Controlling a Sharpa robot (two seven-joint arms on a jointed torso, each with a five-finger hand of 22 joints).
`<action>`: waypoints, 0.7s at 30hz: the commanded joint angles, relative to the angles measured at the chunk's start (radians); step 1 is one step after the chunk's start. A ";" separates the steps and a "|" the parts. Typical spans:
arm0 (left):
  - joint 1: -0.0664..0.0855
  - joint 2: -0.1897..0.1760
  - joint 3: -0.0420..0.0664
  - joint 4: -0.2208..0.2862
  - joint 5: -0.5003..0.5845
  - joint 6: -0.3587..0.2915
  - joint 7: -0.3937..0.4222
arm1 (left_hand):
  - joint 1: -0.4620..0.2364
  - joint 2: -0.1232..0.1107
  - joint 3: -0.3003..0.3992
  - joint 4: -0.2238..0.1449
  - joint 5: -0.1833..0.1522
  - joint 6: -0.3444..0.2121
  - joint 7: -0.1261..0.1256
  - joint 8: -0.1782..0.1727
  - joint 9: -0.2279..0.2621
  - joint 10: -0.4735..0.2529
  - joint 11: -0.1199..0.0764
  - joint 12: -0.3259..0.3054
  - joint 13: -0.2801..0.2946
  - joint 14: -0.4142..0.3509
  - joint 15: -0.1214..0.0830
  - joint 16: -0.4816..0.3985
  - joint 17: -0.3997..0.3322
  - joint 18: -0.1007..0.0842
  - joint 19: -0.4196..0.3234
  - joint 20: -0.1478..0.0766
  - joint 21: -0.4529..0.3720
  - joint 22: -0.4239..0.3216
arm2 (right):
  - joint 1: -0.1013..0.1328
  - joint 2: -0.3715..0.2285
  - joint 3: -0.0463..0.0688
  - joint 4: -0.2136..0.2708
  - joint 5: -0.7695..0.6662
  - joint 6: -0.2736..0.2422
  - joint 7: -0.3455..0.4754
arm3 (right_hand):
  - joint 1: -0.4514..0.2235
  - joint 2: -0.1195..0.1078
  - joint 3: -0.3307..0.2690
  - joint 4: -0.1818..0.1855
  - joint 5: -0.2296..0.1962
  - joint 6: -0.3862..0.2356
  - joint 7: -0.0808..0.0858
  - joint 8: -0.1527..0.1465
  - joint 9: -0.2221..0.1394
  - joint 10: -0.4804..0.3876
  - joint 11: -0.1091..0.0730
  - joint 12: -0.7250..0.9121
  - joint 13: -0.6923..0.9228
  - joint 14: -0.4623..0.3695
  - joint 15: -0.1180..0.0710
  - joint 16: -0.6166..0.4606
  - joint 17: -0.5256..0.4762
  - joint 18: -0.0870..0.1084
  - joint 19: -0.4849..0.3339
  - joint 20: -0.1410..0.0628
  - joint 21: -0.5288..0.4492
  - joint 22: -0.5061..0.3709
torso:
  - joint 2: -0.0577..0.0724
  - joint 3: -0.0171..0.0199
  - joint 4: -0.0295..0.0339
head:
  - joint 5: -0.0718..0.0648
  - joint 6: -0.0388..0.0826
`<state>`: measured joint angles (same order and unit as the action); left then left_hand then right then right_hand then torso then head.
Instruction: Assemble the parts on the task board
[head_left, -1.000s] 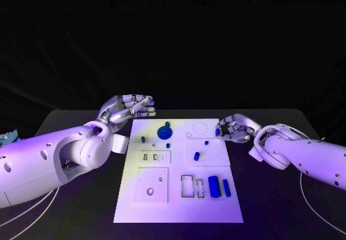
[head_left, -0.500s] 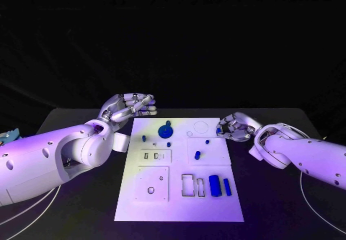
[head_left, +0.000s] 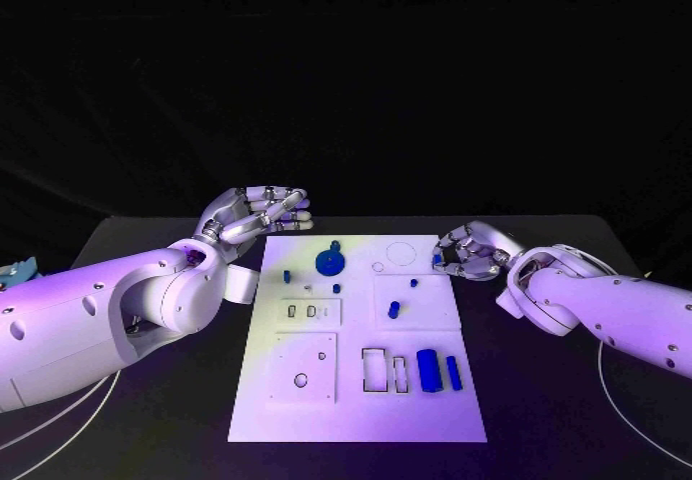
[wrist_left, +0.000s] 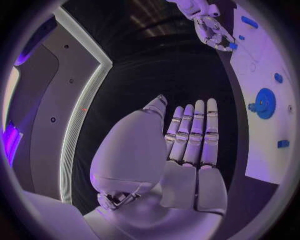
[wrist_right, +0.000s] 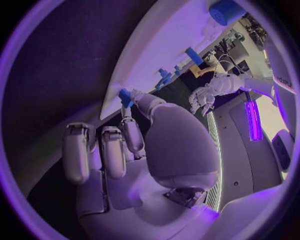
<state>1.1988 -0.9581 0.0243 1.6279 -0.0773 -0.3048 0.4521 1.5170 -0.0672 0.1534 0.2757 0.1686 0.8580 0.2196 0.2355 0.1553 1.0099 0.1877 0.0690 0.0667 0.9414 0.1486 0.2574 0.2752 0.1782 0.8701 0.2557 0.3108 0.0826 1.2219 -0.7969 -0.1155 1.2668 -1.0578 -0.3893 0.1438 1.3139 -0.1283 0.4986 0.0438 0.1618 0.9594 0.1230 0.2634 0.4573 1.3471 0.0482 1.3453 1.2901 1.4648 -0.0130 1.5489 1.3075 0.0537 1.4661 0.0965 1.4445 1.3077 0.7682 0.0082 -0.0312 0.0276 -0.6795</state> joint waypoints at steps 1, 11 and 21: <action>0.001 0.002 0.001 0.001 0.002 0.019 0.005 | 0.002 -0.007 0.006 0.002 -0.003 -0.003 0.025 -0.006 -0.002 0.000 0.003 -0.004 0.000 0.003 -0.001 -0.006 0.001 0.006 0.002 0.001 -0.004 -0.002 | 0.000 0.002 0.000 0.006 0.002 -0.042 0.009 | 0.003 0.015 0.008 0.001 -0.004 0.005 0.000 0.004 0.007 0.001 -0.004 0.005 0.001 0.093 -0.008 0.005 0.205 -0.014 0.005 -0.006 0.006 0.144 | 0.000 -0.0001 0.0004 | 0.001 0.000; 0.001 0.001 0.001 -0.002 0.002 0.019 0.004 | 0.002 -0.007 0.006 0.002 -0.003 -0.003 0.025 -0.006 -0.002 0.000 0.003 -0.004 0.000 0.003 -0.001 -0.006 0.001 0.006 0.002 0.001 -0.004 -0.002 | 0.016 -0.017 0.004 0.112 -0.004 -0.097 -0.005 | -0.013 0.029 0.020 0.003 0.025 -0.010 0.009 0.009 0.012 0.001 0.002 0.001 -0.002 0.092 -0.005 0.003 0.202 -0.019 0.018 -0.007 0.020 0.159 | -0.004 -0.0029 -0.0003 | 0.005 0.000; 0.001 0.020 0.001 -0.021 0.002 0.021 0.001 | 0.001 -0.008 0.007 0.002 -0.003 -0.004 0.025 -0.007 -0.002 -0.001 0.004 -0.004 0.000 0.004 -0.001 -0.007 0.002 0.006 0.003 0.001 -0.004 -0.002 | 0.051 0.033 0.005 0.259 -0.043 -0.096 -0.115 | -0.030 0.045 0.026 0.016 0.029 -0.017 0.010 0.014 0.016 -0.005 0.004 -0.008 -0.011 0.090 -0.003 0.001 0.196 -0.018 0.017 -0.006 0.018 0.158 | -0.013 -0.0108 0.0032 | 0.018 -0.012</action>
<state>1.1988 -0.9443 0.0243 1.6097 -0.0773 -0.3040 0.4492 1.5170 -0.0672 0.1563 0.2786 0.1686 0.8581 0.2196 0.2355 0.1544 1.0099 0.1876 0.0690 0.0667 0.9413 0.1485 0.2535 0.2761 0.1782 0.8701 0.2557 0.3108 0.0813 1.2720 -0.7729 -0.1105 1.5136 -1.0679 -0.4763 0.0947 1.2842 -0.0918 0.5225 0.0570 0.1843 0.9405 0.1304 0.2649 0.4572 1.3471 0.0483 1.3400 1.2794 1.4648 -0.0129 1.5489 1.3074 0.0536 1.4661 0.0966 1.4609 1.3074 0.7596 0.0011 -0.0306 0.0407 -0.6862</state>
